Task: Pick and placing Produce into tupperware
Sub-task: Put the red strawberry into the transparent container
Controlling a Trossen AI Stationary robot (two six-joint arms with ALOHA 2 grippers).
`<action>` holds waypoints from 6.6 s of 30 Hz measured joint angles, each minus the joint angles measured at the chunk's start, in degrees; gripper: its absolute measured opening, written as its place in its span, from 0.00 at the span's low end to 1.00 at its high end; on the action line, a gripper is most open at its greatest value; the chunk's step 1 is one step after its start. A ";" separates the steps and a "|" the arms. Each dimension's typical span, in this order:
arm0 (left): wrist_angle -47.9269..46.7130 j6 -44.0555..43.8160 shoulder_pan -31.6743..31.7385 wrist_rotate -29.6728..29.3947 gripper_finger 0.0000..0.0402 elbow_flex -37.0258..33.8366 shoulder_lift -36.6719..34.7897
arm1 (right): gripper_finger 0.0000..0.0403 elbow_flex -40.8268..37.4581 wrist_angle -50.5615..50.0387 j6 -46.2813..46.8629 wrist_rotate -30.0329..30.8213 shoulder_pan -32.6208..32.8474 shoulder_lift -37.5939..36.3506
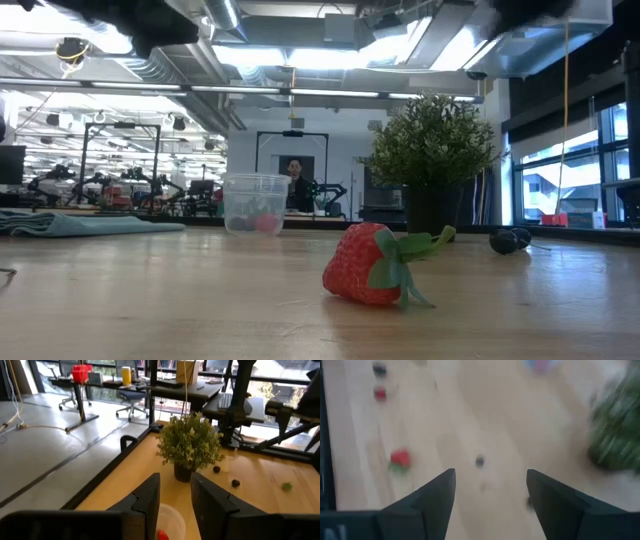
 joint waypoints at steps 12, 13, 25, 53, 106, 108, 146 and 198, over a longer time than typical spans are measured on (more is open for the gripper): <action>-0.56 -1.07 0.00 -0.02 0.30 -0.02 0.06 | 0.61 -9.08 7.36 5.12 -13.79 7.30 0.57; -0.56 -1.07 0.01 -0.02 0.30 -0.01 0.06 | 0.61 -9.08 7.10 4.57 -14.53 7.50 0.84; -2.23 -0.92 0.02 -0.41 0.31 -0.02 0.04 | 0.61 -9.08 7.38 0.75 -17.05 7.82 8.71; -2.74 -1.09 0.02 -0.50 0.19 -0.04 0.04 | 0.50 -9.08 8.30 0.96 -21.11 8.72 14.91; -2.88 -1.40 0.02 -0.52 0.03 -0.07 0.11 | 0.00 -2.38 2.05 -16.60 -22.20 -8.97 9.28; -2.90 -1.36 0.02 -0.52 0.04 -0.07 0.11 | 0.00 -1.71 2.87 -21.74 -21.70 -13.46 7.82; -5.26 0.68 0.02 -3.69 0.24 -0.07 0.09 | 0.00 32.19 31.17 -61.22 -31.52 -46.84 41.87; -4.64 0.65 -0.02 -3.50 0.20 -0.07 0.04 | 0.45 56.23 -12.56 -58.22 -24.02 -44.75 22.59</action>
